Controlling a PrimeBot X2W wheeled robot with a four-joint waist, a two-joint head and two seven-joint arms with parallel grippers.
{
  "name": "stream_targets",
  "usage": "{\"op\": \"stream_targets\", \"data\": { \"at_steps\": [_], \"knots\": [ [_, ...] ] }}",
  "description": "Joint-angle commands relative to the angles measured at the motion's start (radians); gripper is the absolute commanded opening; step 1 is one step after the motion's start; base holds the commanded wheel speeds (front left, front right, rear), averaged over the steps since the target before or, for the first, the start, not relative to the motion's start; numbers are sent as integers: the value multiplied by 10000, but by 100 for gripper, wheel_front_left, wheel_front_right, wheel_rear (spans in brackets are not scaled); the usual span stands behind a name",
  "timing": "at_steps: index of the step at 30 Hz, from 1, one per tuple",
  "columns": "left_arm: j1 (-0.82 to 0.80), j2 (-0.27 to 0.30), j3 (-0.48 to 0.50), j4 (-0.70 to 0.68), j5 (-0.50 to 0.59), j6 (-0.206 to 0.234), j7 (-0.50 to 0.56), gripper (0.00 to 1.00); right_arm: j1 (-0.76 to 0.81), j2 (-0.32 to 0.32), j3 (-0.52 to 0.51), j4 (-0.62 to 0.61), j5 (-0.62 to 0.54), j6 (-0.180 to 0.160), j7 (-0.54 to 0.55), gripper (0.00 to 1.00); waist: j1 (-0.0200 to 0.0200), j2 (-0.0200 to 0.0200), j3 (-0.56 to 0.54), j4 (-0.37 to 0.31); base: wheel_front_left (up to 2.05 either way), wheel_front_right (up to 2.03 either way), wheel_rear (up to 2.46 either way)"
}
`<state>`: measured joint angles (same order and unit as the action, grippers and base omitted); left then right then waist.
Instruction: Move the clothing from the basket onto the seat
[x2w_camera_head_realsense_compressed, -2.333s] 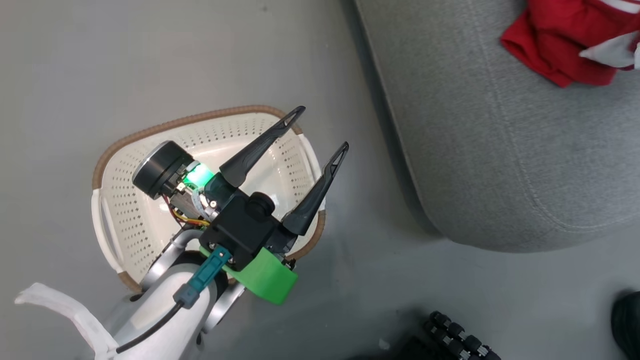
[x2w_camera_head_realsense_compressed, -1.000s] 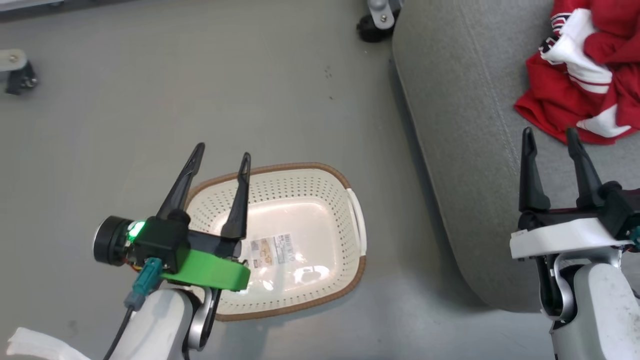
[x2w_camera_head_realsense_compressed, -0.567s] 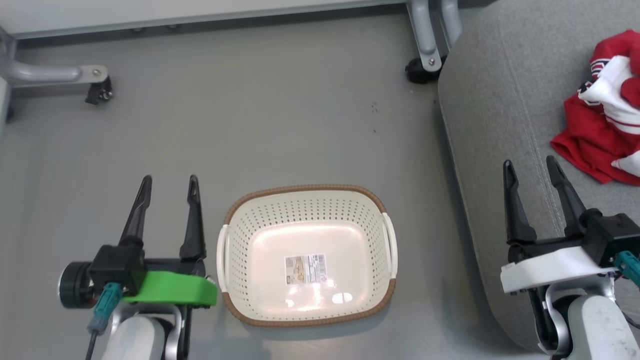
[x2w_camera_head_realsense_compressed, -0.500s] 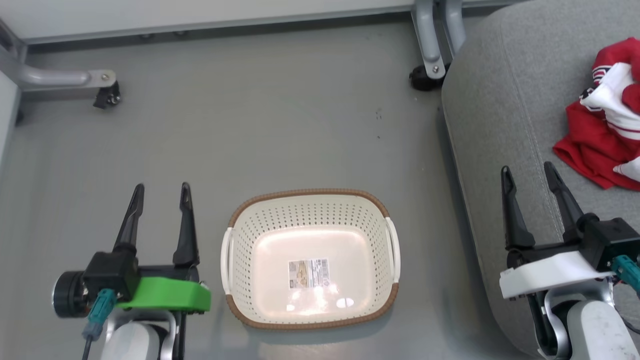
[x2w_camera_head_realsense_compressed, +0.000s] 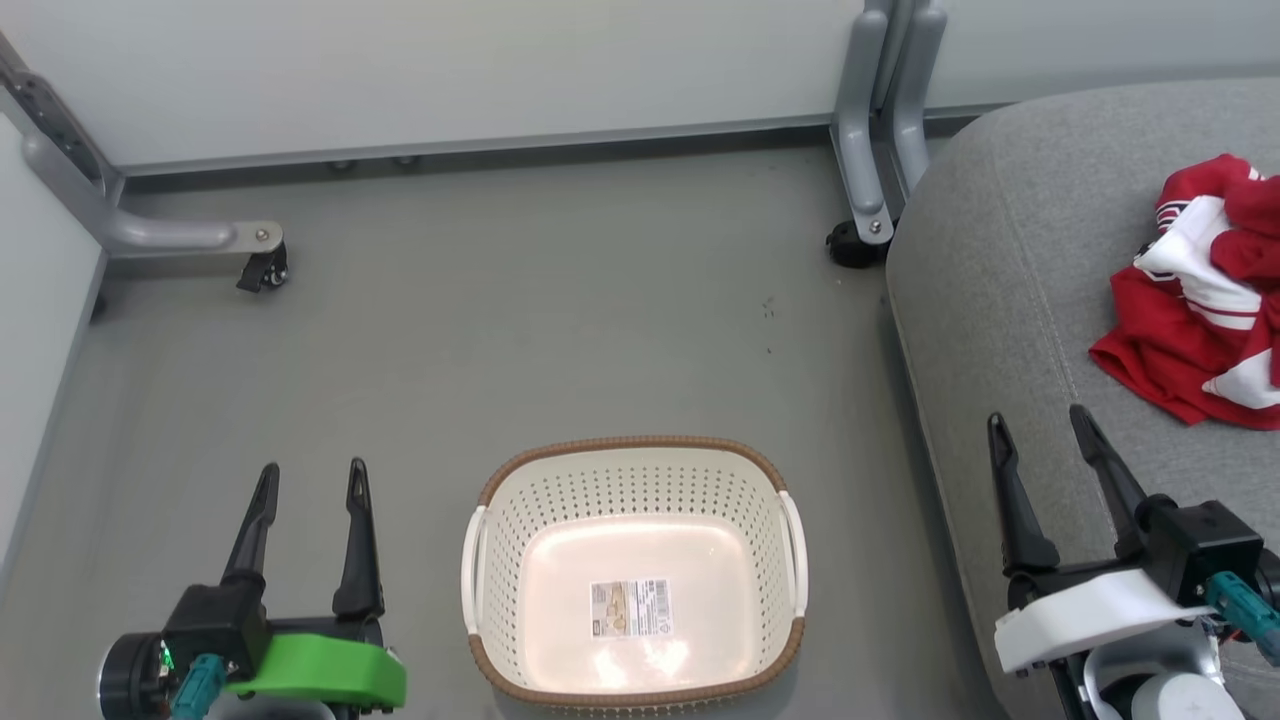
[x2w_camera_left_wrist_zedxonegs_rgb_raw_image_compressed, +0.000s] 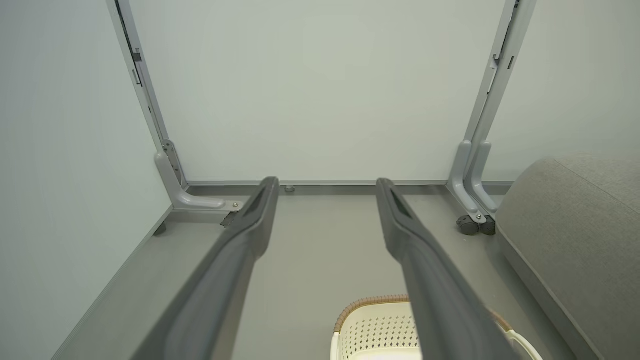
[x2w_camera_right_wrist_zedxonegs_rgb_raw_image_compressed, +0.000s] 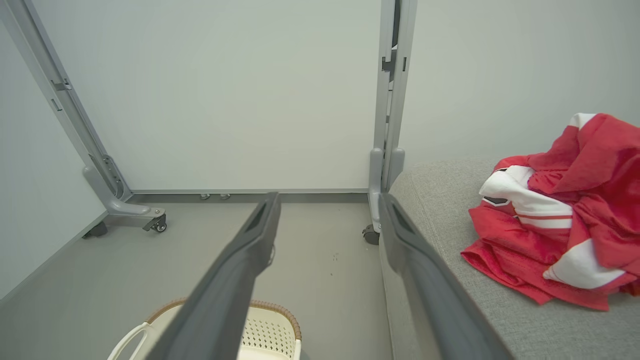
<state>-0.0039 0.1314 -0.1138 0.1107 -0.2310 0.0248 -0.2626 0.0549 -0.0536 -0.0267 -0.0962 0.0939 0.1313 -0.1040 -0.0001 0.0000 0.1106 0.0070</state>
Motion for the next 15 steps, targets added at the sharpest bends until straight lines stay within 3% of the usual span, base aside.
{"op": "stream_targets", "data": {
  "at_steps": [1, 15],
  "knots": [
    [217, -45, 74, 60, 104, -83, -31, 100, 204, -15, 14, -50, -22, -11, 47, 100, 1, 0, -208, -23, 0, 0, 0],
    [770, -279, 420, 556, 410, -623, -32, 100, 904, 14, 217, -108, 46, -11, 253, 100, 1, 0, -774, -112, 0, 0, 0]
  ]
}}
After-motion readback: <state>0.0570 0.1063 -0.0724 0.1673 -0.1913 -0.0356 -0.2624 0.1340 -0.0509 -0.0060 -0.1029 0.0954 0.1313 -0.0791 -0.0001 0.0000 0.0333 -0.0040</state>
